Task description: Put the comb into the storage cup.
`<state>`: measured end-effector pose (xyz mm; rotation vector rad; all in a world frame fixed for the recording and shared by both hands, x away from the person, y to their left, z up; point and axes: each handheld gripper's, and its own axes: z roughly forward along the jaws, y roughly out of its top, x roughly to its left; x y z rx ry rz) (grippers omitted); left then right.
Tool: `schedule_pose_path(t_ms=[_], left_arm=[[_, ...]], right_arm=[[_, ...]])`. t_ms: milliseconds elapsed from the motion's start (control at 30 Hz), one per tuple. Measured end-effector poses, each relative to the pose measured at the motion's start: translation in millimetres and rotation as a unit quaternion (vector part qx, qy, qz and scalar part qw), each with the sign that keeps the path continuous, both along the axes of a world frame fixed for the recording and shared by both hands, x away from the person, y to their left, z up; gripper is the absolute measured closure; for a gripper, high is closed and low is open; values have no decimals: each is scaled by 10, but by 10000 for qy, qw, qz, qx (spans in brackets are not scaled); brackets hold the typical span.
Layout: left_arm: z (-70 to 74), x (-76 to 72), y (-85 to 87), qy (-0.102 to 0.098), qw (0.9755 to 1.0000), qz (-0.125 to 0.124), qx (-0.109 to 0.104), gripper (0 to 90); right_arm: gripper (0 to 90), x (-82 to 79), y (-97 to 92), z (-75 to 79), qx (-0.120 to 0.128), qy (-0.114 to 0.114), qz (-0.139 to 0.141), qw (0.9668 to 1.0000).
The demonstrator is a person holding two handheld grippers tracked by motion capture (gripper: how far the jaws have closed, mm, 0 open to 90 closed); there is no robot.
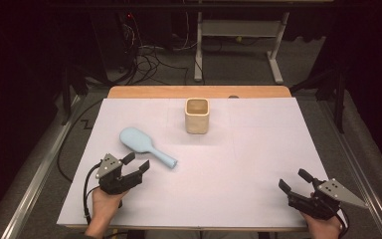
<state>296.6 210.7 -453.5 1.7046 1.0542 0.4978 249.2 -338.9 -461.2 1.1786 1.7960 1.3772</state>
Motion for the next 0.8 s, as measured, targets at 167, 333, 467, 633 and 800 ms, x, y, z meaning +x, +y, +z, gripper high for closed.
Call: schedule_pose_path(t_ms=[167, 333, 467, 633, 800], left_arm=[[20, 41, -55, -5, 10000, -61, -2, 354], [25, 85, -106, -1, 10000, -97, -12, 354], [36, 111, -127, 14, 9999, -106, -32, 354], [43, 142, -155, 27, 9999, -130, -1, 354], [65, 181, -204, 14, 9998, -191, 18, 355]], right_arm=[[204, -1, -2, -2, 9, 1, 1, 10000], [204, -4, -5, -2, 27, 4, -16, 10000], [203, -5, -4, -2, 29, 4, -10, 10000], [204, -5, -3, -2, 30, 4, -3, 10000], [203, -6, -3, -2, 24, -4, -6, 10000]])
